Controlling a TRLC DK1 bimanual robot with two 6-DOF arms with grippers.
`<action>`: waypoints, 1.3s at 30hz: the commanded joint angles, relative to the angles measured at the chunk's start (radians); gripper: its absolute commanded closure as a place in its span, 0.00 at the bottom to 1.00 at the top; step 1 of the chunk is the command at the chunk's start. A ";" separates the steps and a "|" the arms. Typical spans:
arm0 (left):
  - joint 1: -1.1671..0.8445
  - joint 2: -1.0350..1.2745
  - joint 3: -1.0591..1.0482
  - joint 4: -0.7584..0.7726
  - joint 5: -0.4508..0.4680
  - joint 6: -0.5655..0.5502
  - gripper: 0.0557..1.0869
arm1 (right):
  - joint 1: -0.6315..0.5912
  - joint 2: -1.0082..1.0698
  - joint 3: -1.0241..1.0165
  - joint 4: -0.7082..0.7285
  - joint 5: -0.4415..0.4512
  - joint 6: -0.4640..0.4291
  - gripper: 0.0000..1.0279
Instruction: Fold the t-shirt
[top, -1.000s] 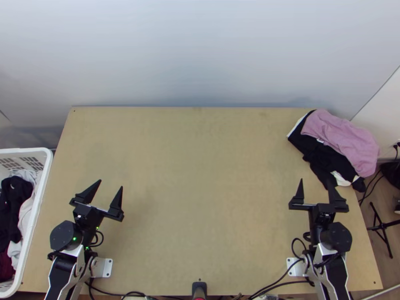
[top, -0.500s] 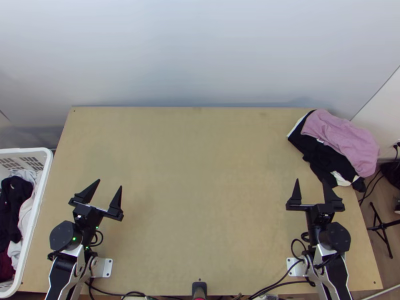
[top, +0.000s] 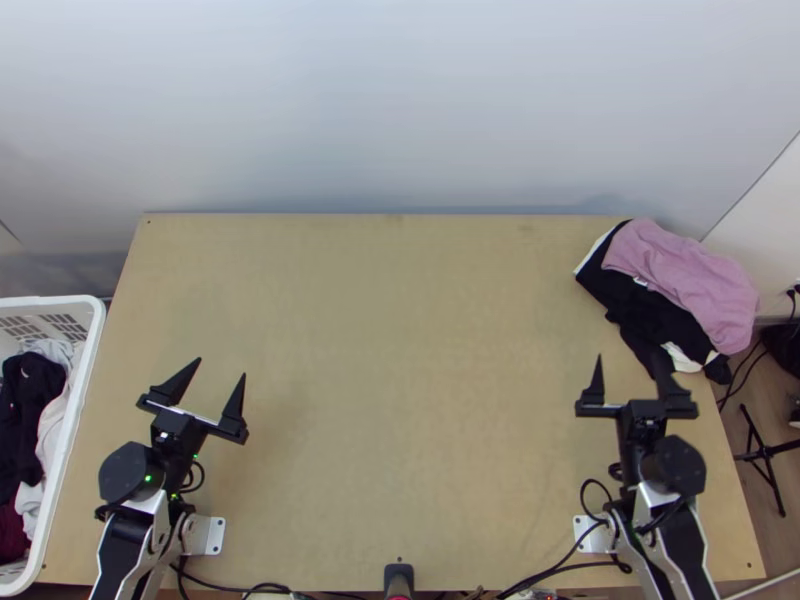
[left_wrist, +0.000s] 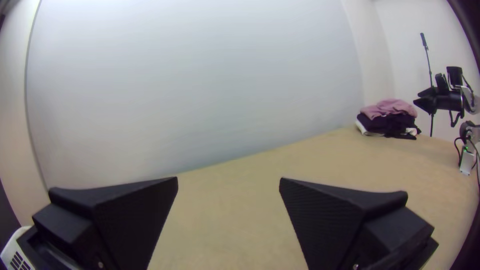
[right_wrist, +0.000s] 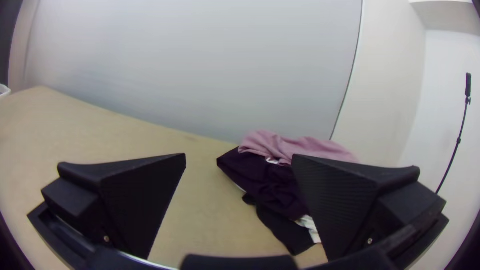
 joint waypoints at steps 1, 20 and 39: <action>0.041 0.086 0.104 0.008 -0.004 0.051 0.04 | -0.018 0.269 0.227 -0.027 0.054 -0.076 0.04; 0.854 0.830 0.827 -0.469 0.021 0.258 0.07 | 0.019 0.687 1.140 -0.739 0.249 0.090 0.04; 1.401 1.645 1.052 -0.365 -0.053 0.893 0.09 | 0.070 0.887 1.393 -0.867 0.119 0.203 0.05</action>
